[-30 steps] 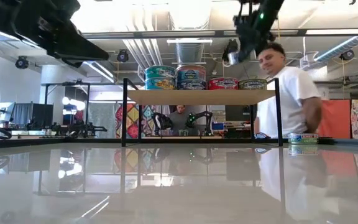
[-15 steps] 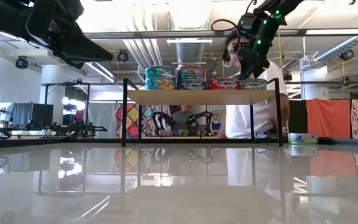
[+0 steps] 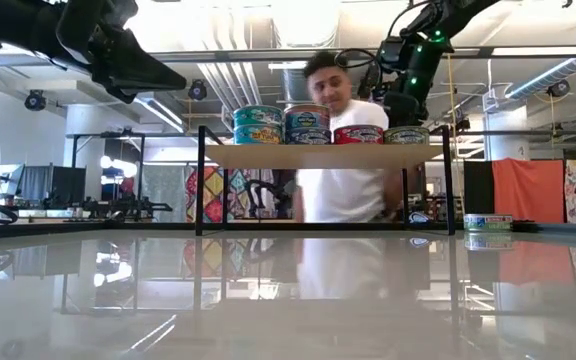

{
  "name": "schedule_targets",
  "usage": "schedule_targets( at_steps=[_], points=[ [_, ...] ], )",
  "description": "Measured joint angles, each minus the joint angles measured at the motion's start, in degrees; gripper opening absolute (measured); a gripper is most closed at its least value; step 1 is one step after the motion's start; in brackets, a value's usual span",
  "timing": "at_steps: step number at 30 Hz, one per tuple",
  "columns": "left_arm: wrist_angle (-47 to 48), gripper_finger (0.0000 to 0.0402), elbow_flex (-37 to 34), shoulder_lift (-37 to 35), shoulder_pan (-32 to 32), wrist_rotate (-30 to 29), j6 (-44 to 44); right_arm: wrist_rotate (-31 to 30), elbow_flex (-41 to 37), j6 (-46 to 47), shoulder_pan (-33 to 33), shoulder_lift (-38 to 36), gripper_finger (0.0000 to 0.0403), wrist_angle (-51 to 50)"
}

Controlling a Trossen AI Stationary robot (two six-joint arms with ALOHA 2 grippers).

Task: Stack canned seafood by type on shelf
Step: Put the top left green tuna can on the shelf

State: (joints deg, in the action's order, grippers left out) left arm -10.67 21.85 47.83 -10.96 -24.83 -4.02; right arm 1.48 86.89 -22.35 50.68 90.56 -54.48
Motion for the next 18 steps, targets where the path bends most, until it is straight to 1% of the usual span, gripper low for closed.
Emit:
schedule_targets(
  at_steps=[9,14,18],
  points=[
    [0.0,0.0000,0.0,0.0,0.0,-0.1,-0.5,0.5,0.0,1.5,0.0,-0.1,0.0370,0.3],
    [0.0,0.0000,0.0,0.0,0.1,-0.1,-0.5,1.1,-0.1,4.8,-0.4,0.3,0.0393,0.3],
    [0.0,0.0000,0.0,0.0,0.1,0.0,-1.0,1.4,-0.1,5.4,-0.8,0.3,0.0394,0.3]
  ],
)
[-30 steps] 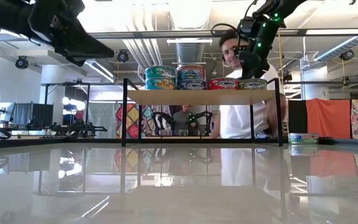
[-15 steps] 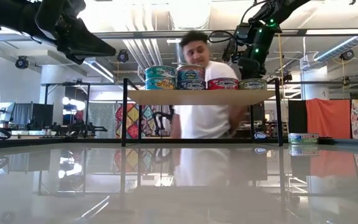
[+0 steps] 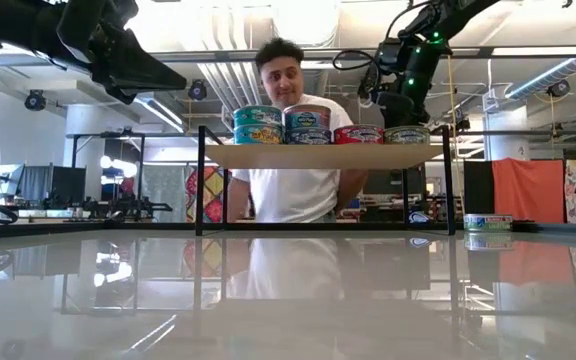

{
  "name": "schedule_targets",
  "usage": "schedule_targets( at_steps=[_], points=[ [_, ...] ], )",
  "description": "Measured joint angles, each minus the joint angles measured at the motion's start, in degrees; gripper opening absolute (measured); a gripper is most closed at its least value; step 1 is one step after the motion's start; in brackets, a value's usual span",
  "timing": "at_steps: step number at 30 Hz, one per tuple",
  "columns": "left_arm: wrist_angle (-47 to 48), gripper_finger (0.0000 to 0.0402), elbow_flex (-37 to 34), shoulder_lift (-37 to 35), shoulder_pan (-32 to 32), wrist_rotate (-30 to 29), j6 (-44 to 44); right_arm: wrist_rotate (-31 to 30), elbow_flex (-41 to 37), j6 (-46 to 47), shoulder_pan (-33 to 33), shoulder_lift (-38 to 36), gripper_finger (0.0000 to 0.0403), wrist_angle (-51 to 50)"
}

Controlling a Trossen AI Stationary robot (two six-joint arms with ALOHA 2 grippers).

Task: Stack canned seafood by type on shelf
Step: Put the top left green tuna can on the shelf

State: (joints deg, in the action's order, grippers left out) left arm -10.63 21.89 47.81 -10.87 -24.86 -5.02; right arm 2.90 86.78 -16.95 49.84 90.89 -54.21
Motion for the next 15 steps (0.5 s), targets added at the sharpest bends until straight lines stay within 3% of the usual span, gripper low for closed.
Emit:
schedule_targets(
  at_steps=[9,15],
  points=[
    [-7.8,0.0000,0.1,0.2,0.9,7.8,1.8,0.2,0.0,0.3,-0.4,-0.1,0.0398,-0.1],
    [-5.1,0.0000,8.1,6.1,7.5,10.9,4.0,0.1,0.0,0.0,-0.6,-0.1,0.0400,0.0]
  ],
)
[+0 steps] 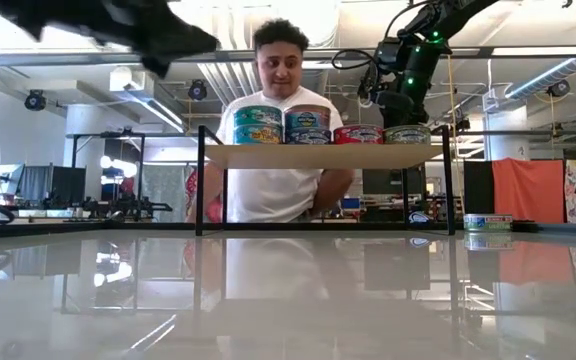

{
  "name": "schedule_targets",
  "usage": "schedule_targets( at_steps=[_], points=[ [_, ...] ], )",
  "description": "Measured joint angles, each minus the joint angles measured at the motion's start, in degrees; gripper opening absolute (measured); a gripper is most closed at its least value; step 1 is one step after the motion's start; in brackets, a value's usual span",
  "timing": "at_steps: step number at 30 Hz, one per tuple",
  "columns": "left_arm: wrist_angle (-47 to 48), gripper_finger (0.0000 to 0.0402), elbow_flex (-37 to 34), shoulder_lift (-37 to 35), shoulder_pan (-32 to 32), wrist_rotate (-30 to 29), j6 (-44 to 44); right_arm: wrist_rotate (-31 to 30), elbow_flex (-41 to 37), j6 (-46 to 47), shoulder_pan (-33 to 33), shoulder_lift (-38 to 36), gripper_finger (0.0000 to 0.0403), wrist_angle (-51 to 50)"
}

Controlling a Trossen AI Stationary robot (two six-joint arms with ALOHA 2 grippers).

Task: Stack canned seafood by type on shelf
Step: Put the top left green tuna can on the shelf

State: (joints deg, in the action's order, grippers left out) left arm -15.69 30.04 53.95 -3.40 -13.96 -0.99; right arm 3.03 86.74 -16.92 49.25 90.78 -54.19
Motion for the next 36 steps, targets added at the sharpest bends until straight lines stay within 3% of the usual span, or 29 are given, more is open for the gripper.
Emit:
schedule_targets(
  at_steps=[2,7,12,19,24,30,36],
  points=[
    [1.6,0.0000,4.0,4.1,3.5,0.6,0.7,0.0,0.0,-0.2,0.0,0.0,0.0400,0.0],
    [3.5,0.0000,17.1,17.5,14.0,12.9,2.0,-0.1,0.0,-2.4,-0.2,0.0,0.0400,-0.1],
    [3.5,0.0000,32.5,31.0,20.7,13.4,2.9,0.0,0.0,-3.2,-0.3,0.0,0.0400,0.2],
    [5.1,0.0000,48.9,46.6,21.6,12.9,3.1,0.0,0.0,-3.5,-0.3,0.0,0.0400,0.3],
    [13.0,0.0000,61.0,55.4,22.9,7.4,3.5,0.0,0.0,-3.7,-0.3,0.0,0.0400,1.0],
    [15.7,0.0000,70.9,63.2,25.0,15.9,6.1,0.0,0.0,-4.1,-0.3,0.0,0.0400,1.0],
    [19.8,0.0000,80.0,69.5,26.2,19.0,14.1,-0.1,0.0,-4.4,-0.4,0.0,0.0400,0.8]
  ],
)
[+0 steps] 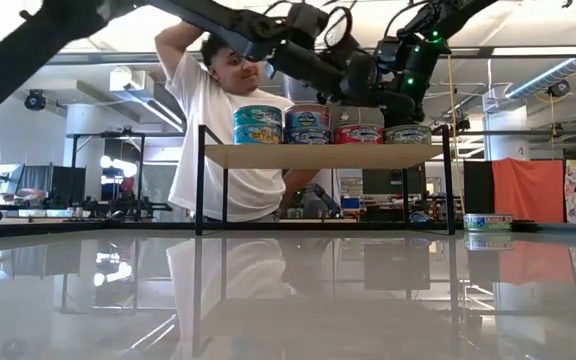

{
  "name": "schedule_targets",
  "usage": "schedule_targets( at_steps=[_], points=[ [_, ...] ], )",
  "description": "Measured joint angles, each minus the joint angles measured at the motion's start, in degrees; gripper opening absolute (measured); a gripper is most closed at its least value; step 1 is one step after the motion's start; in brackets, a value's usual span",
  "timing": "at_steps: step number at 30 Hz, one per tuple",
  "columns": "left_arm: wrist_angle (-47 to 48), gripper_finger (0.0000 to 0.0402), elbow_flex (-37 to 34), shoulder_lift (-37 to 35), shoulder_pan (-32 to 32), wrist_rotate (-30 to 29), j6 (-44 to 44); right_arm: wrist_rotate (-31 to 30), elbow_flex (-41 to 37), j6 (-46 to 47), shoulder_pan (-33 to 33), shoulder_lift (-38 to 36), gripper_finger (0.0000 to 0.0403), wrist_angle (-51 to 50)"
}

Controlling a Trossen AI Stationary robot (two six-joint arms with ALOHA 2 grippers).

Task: Stack canned seafood by type on shelf
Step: Put the top left green tuna can on the shelf

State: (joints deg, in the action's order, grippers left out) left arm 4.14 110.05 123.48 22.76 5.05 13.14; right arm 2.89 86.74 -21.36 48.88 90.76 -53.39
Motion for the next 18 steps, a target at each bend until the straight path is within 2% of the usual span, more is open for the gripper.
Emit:
schedule_targets(
  at_steps=[5,12,18],
  points=[
    [8.6,0.0000,11.7,7.1,1.8,0.4,4.1,-1.0,0.0,0.1,0.1,0.0,0.0400,-0.4],
    [20.9,0.0000,24.4,15.4,3.2,-0.1,7.5,1.2,0.1,1.4,-0.2,-0.2,0.0400,-0.2],
    [19.5,0.0000,24.0,15.8,3.4,0.5,8.0,0.8,0.1,1.3,-0.3,-0.4,0.0400,-0.1]
  ],
)
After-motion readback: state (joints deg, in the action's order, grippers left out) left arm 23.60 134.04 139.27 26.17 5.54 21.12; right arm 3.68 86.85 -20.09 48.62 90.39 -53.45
